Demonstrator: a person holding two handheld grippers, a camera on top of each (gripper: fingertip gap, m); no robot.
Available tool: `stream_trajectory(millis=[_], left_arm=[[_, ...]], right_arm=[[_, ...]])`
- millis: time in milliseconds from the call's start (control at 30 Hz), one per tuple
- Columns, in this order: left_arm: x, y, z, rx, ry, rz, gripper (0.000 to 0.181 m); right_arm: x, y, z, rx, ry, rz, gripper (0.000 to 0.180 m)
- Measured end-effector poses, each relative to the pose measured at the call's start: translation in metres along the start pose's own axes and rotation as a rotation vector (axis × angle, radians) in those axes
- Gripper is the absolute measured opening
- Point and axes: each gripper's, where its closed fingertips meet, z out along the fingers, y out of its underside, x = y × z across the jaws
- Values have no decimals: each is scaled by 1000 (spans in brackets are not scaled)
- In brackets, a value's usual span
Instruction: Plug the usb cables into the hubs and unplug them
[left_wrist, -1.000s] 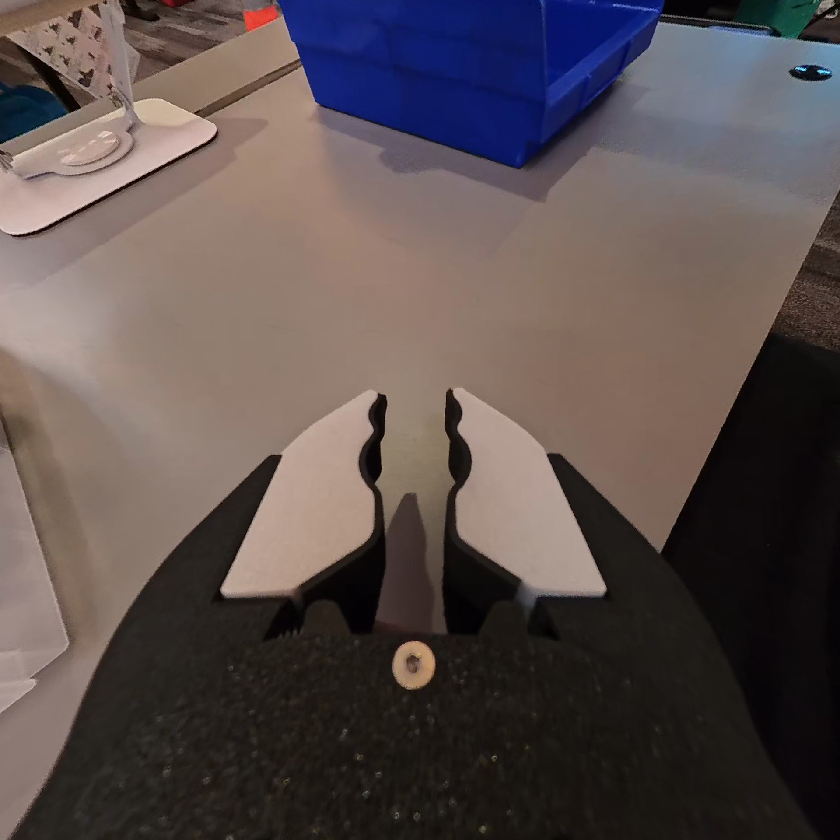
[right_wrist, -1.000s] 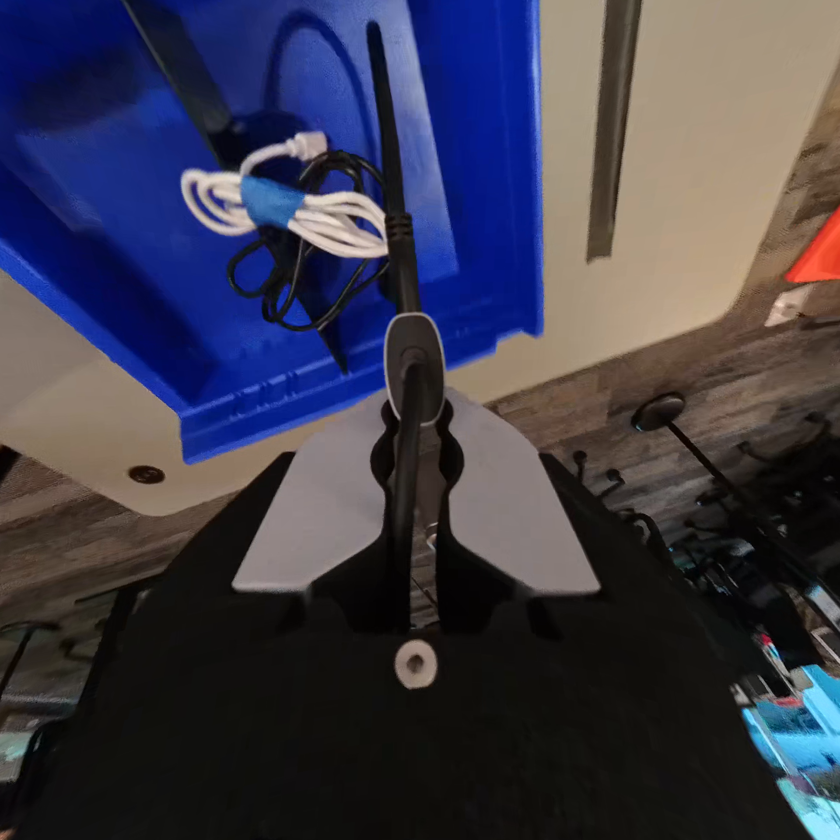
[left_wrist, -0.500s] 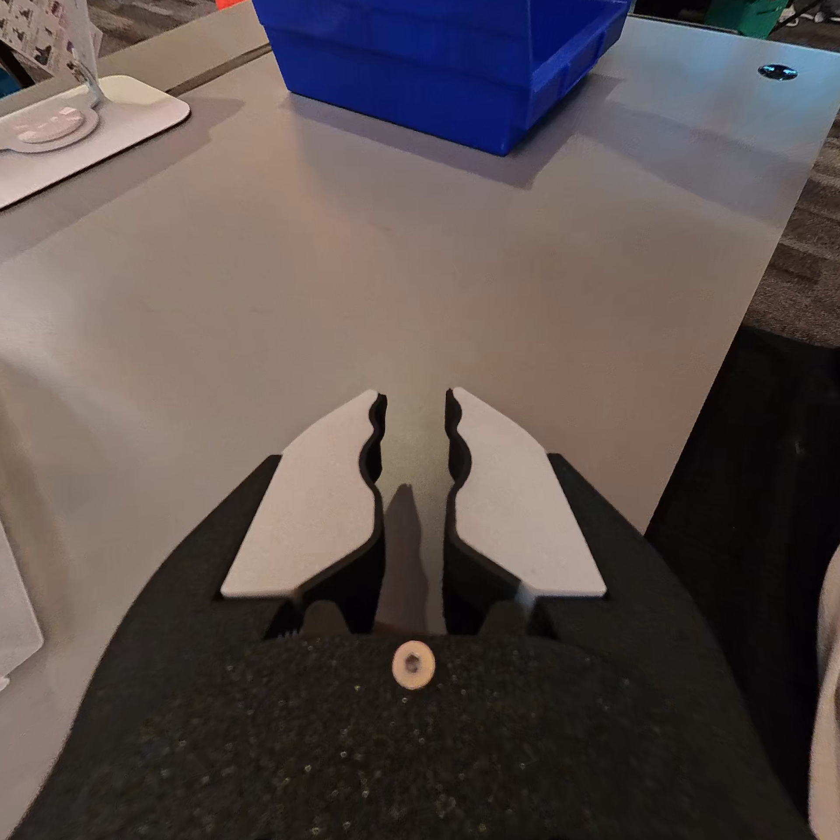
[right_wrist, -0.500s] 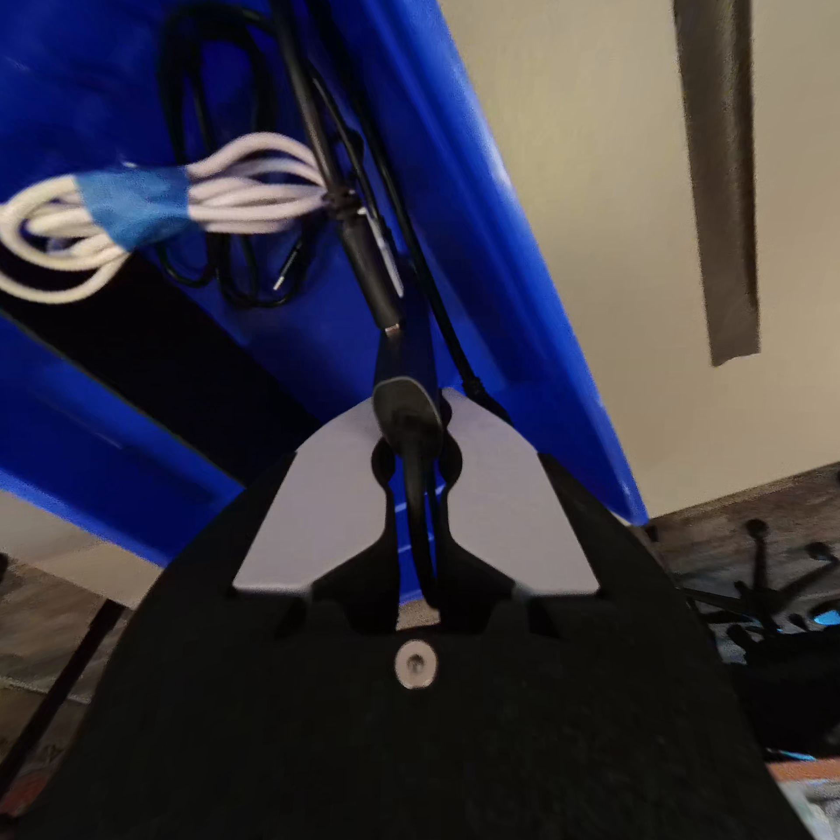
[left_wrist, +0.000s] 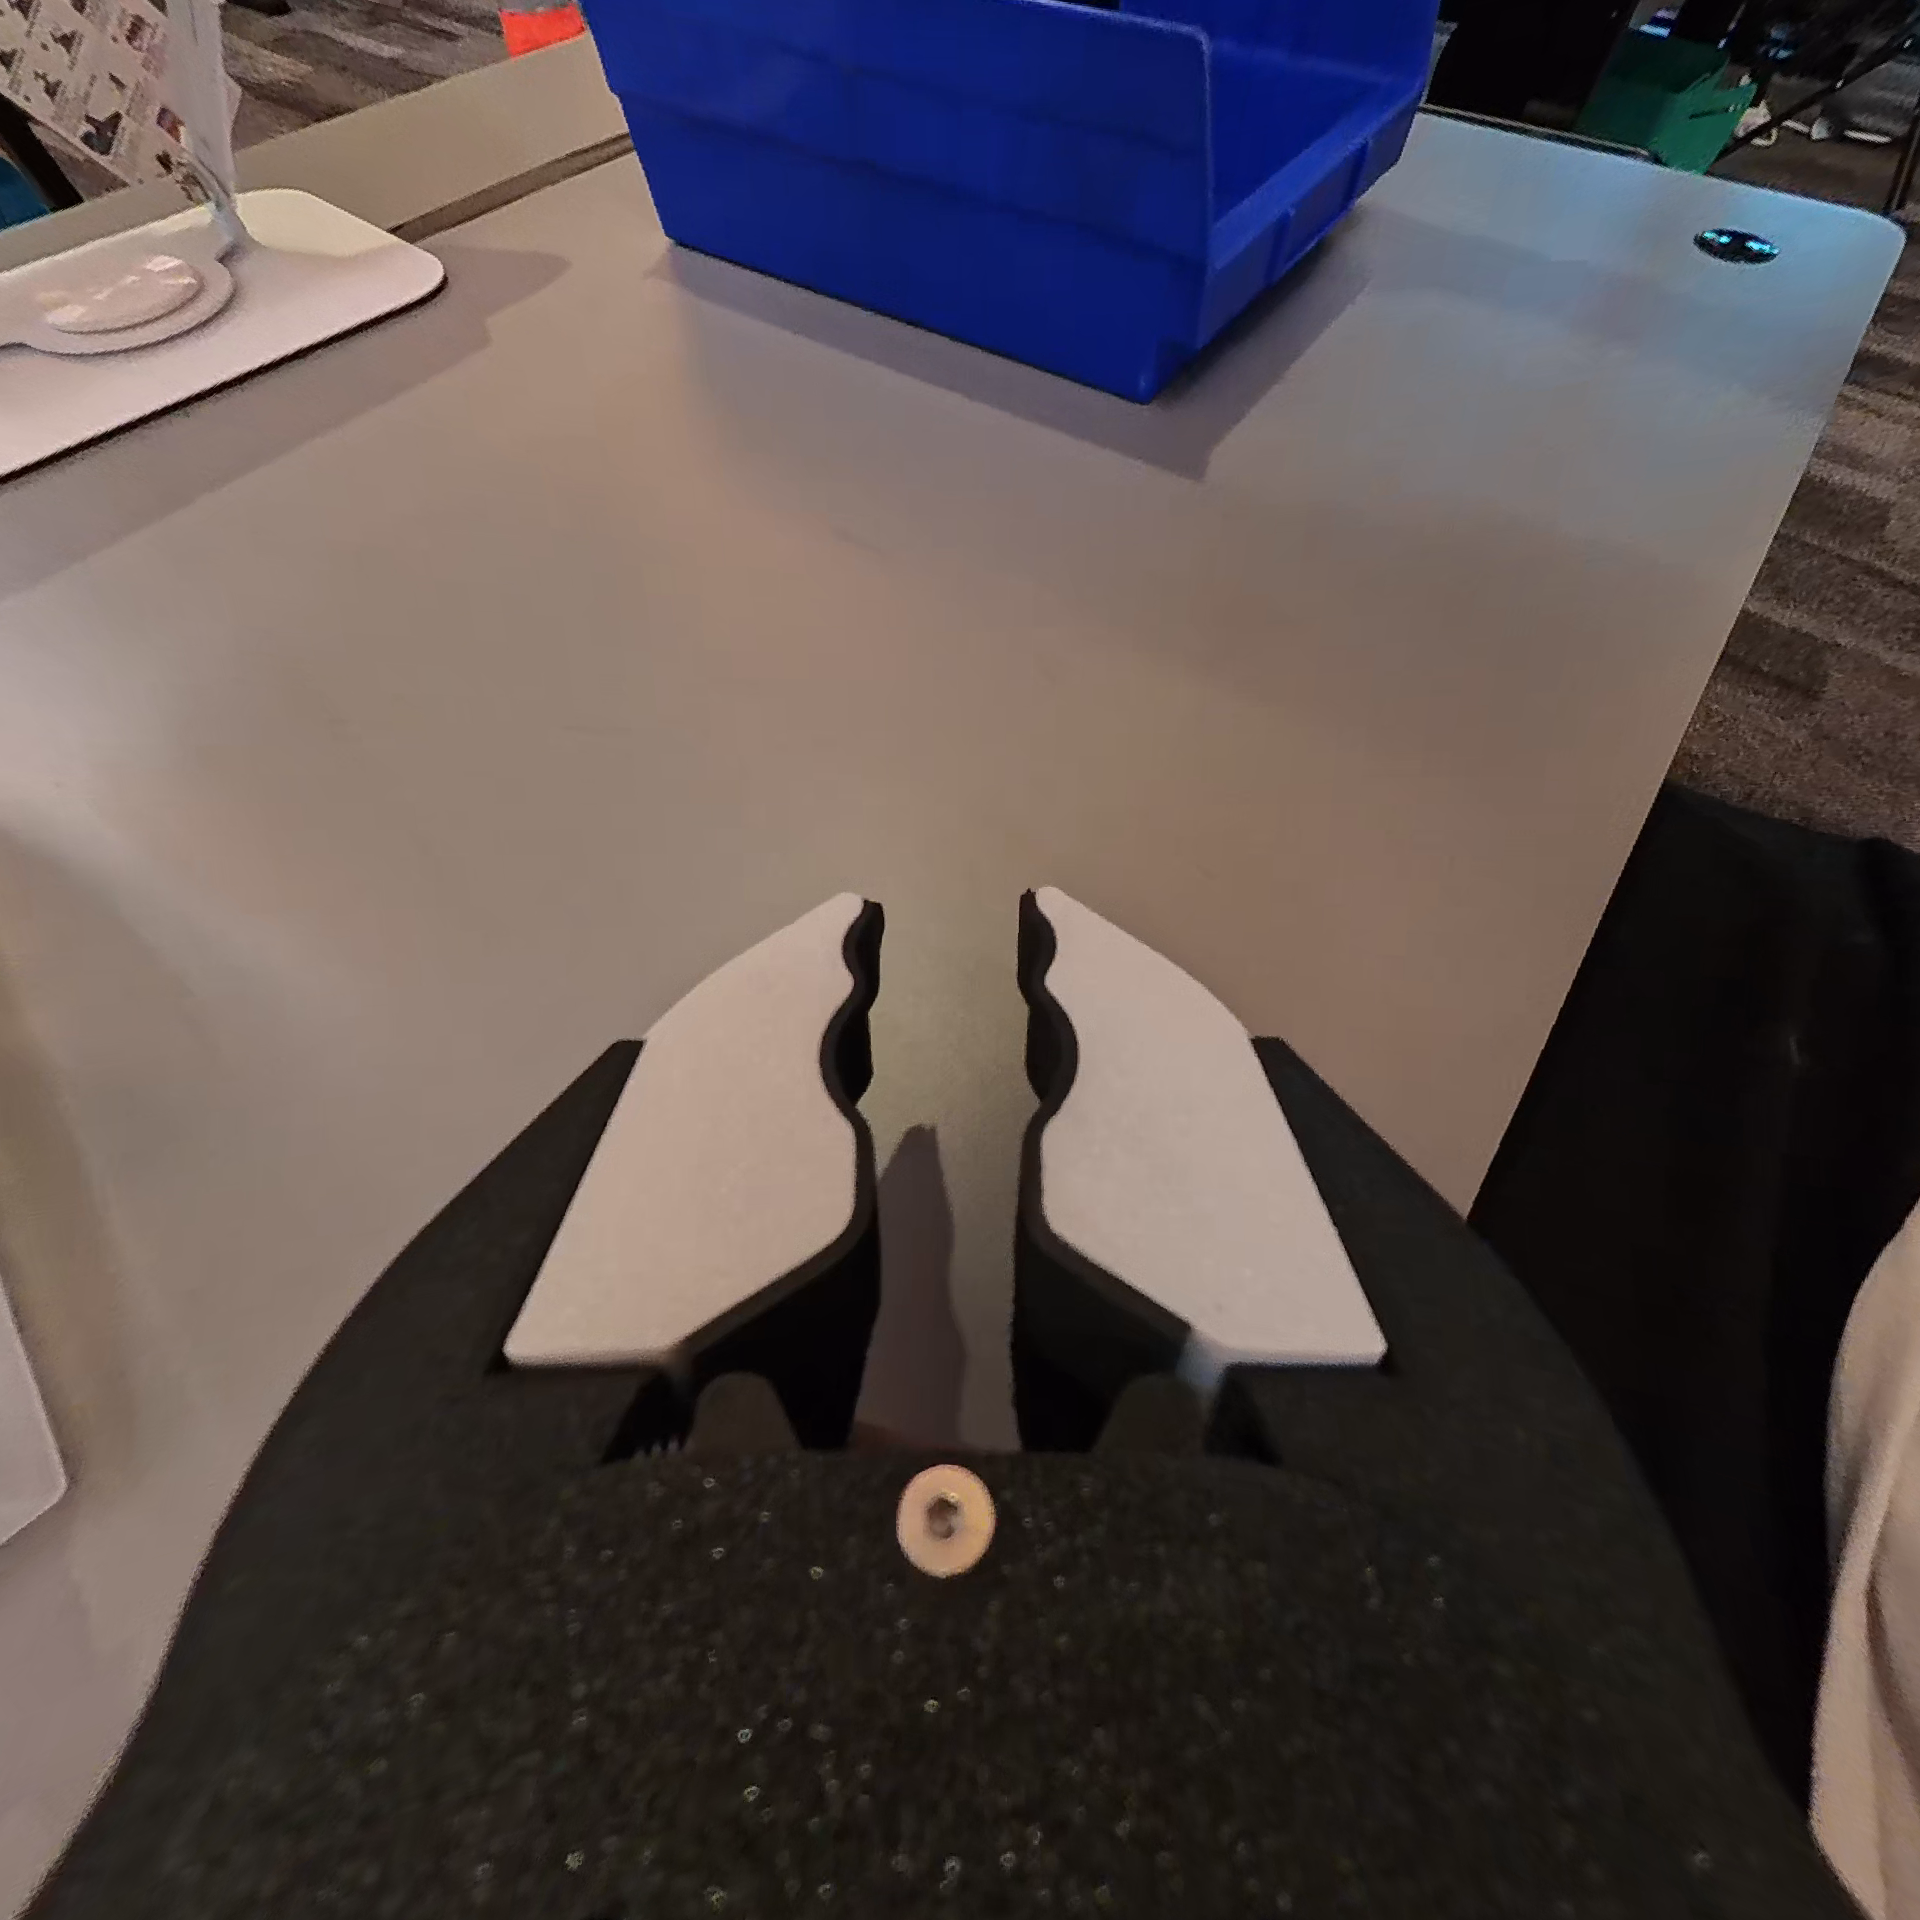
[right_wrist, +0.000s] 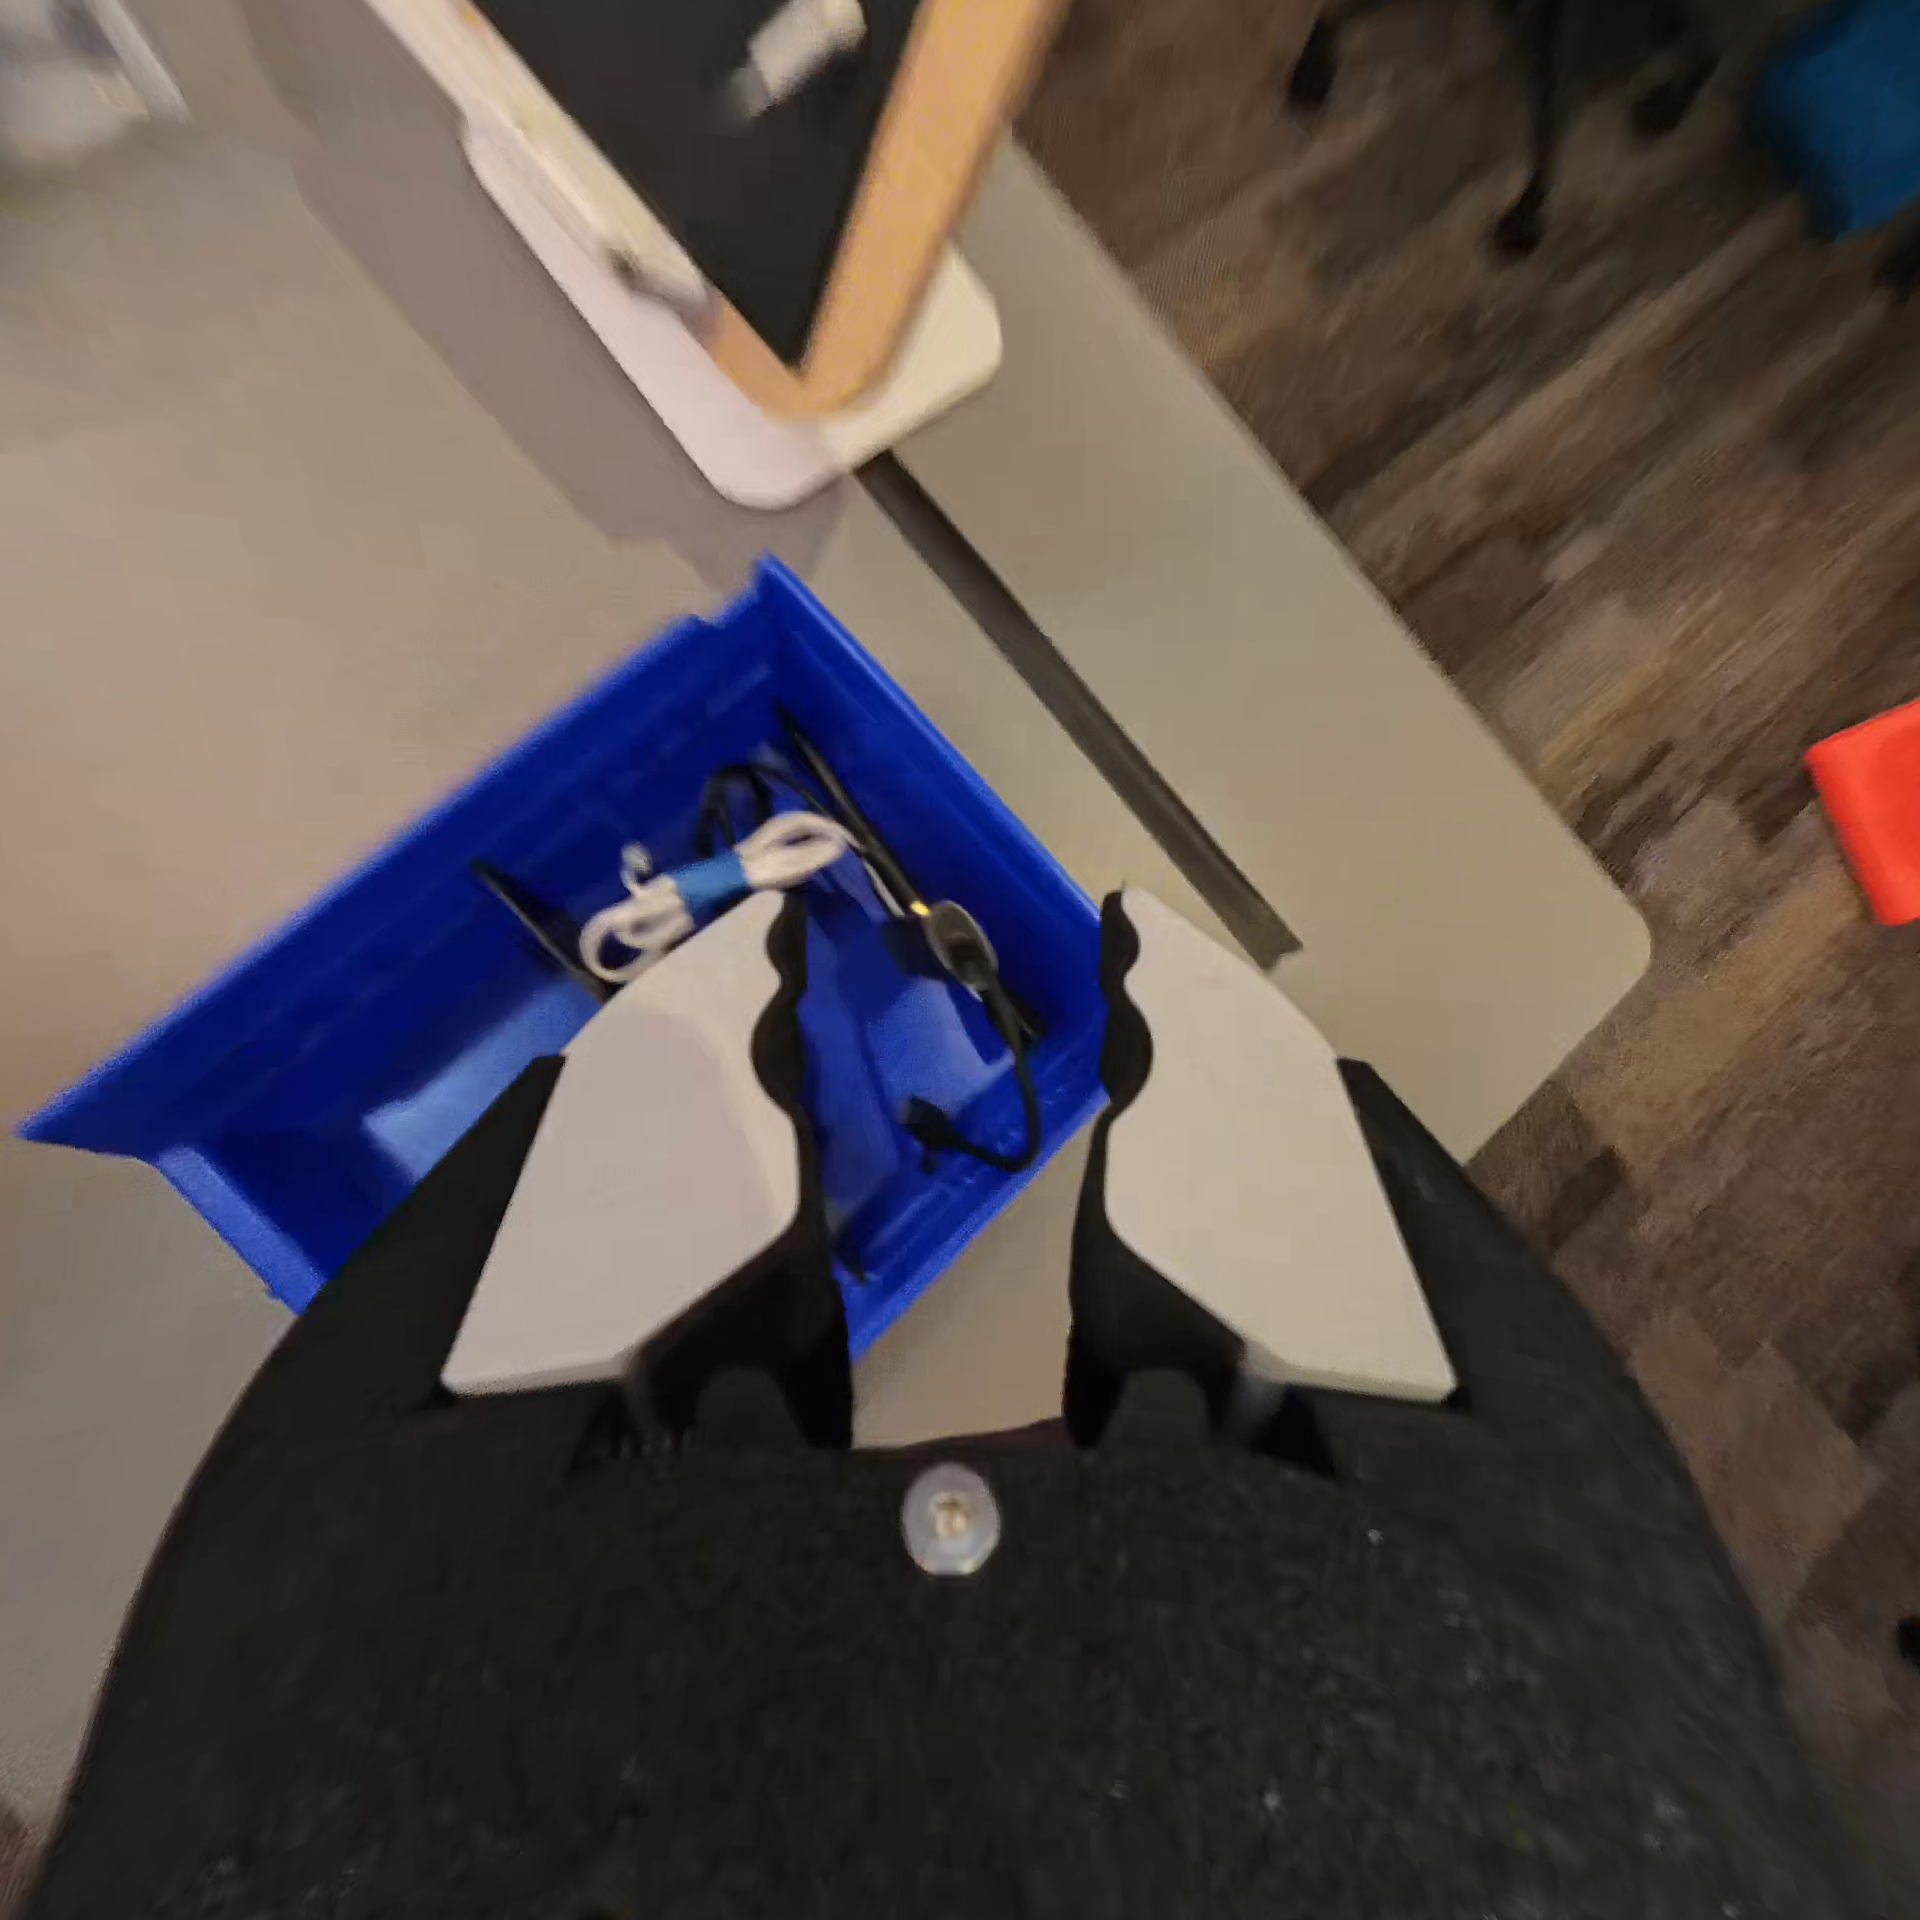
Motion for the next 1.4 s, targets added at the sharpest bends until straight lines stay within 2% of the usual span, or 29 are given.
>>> stream_trajectory(millis=[100, 200, 333, 433, 500, 600, 700, 833, 900, 967, 1067, 1200, 1300, 1367, 1400], left_arm=[[-2, -1, -1, 5, -2, -14, 24], [-3, -3, -3, 23, 2, -38, 25], [-6, -6, -5, 42, 7, -63, 25], [-8, -6, -5, 49, 15, -86, 26], [-10, -8, -5, 58, 17, -95, 26], [-20, -12, -8, 74, -15, -115, 26], [-49, -23, -27, 128, -80, -223, 27], [-144, -37, -91, 184, -335, -447, 33], [-195, -37, -120, 163, -459, -510, 44], [-237, -33, -133, 112, -545, -525, 57], [-277, -13, -120, -54, -581, -574, 75], [-296, 20, -85, -251, -573, -626, 101], [-296, 40, -66, -344, -555, -651, 104], [-298, 45, -61, -358, -552, -664, 93], [-300, 45, -60, -357, -559, -658, 81]], right_arm=[[-59, -10, -34, 218, 24, 30, 49], [-145, 14, -42, 386, -42, 113, 43], [-269, 82, -11, 391, -153, 174, 42], [-338, 107, 13, 462, -222, 284, 37], [-365, 112, 25, 542, -248, 371, 36], [-372, 123, 39, 555, -230, 487, 36], [-365, 119, 33, 586, -245, 488, 37], [-351, 125, 33, 602, -249, 559, 39], [-349, 127, 31, 614, -264, 583, 40], [-349, 128, 29, 618, -263, 581, 40], [-351, 129, 29, 615, -263, 565, 41], [-357, 129, 29, 611, -308, 578, 42], [-360, 131, 28, 603, -323, 582, 43], [-361, 132, 27, 601, -325, 581, 43], [-361, 133, 27, 600, -326, 581, 43]])
